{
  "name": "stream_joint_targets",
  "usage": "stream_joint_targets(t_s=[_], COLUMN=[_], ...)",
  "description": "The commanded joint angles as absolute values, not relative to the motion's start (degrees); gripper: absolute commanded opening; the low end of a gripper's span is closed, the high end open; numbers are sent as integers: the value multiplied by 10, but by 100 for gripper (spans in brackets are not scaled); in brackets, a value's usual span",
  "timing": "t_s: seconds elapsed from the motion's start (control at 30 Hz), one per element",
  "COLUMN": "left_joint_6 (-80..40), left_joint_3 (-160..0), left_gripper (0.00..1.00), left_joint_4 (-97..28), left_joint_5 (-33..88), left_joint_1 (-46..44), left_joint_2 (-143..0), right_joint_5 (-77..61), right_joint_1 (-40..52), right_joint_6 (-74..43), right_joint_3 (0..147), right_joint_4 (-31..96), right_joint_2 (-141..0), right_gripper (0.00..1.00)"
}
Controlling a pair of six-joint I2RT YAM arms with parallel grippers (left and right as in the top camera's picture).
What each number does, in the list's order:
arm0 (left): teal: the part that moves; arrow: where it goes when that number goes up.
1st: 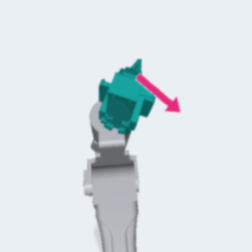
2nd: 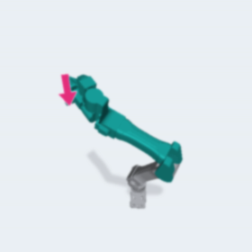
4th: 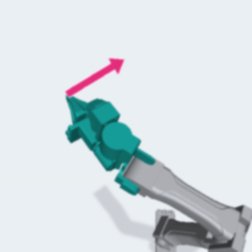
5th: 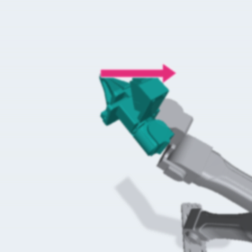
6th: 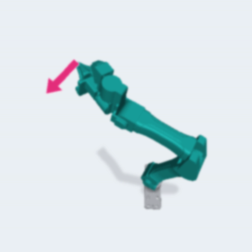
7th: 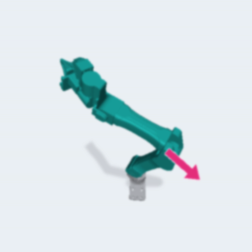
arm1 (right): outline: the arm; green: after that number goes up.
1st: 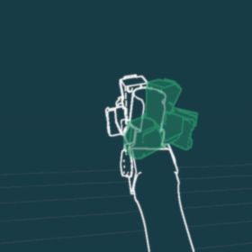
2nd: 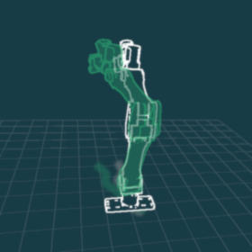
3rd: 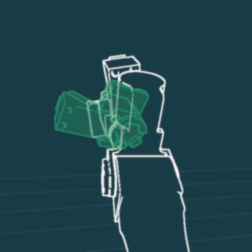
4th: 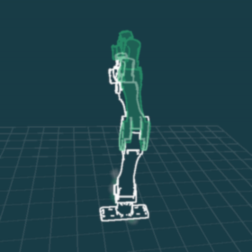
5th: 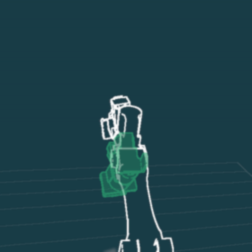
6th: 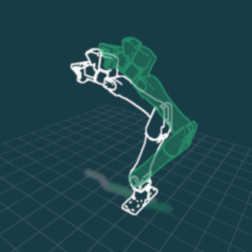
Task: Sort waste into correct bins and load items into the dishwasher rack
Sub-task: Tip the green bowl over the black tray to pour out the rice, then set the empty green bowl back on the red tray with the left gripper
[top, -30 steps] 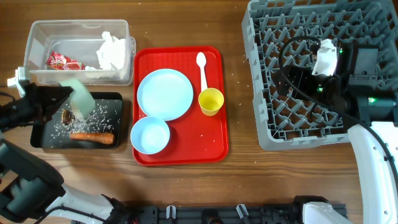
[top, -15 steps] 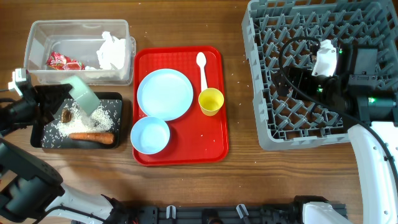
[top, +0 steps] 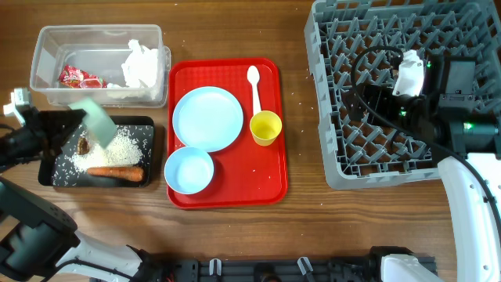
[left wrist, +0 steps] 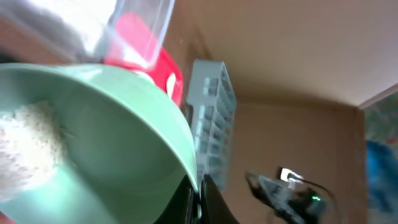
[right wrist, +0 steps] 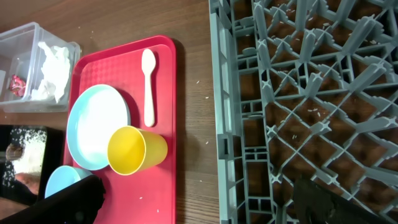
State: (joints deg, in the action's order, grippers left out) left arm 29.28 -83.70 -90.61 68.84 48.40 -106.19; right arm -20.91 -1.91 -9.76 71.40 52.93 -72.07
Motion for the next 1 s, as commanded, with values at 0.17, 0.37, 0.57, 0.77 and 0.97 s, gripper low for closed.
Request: stream_joint_targets(t_s=[0.17, 0.37, 0.57, 0.77, 0.97], left_joint_6=[221, 301, 260, 280, 306], left_joint_3=[-836, -836, -836, -835, -835], left_gripper=[4, 4, 4, 4, 4], left_joint_4=[-826, -895, -846, -851, -888], left_joint_5=[632, 707, 648, 660, 691], left_joint_1=[489, 490, 492, 500, 503], left_joint_2=[-1071, -1070, -1076, -1086, -1088], right_joint_5=[-204, -204, -204, -204, -204], right_joint_1=[-18, -18, -18, -18, -18], right_joint_6=[-109, -109, -105, -105, -106], right_joint_3=[720, 720, 720, 720, 720], right_joint_4=[523, 524, 526, 525, 525], right_joint_2=[-724, -724, -724, -724, -724], right_gripper=[100, 100, 100, 100, 100])
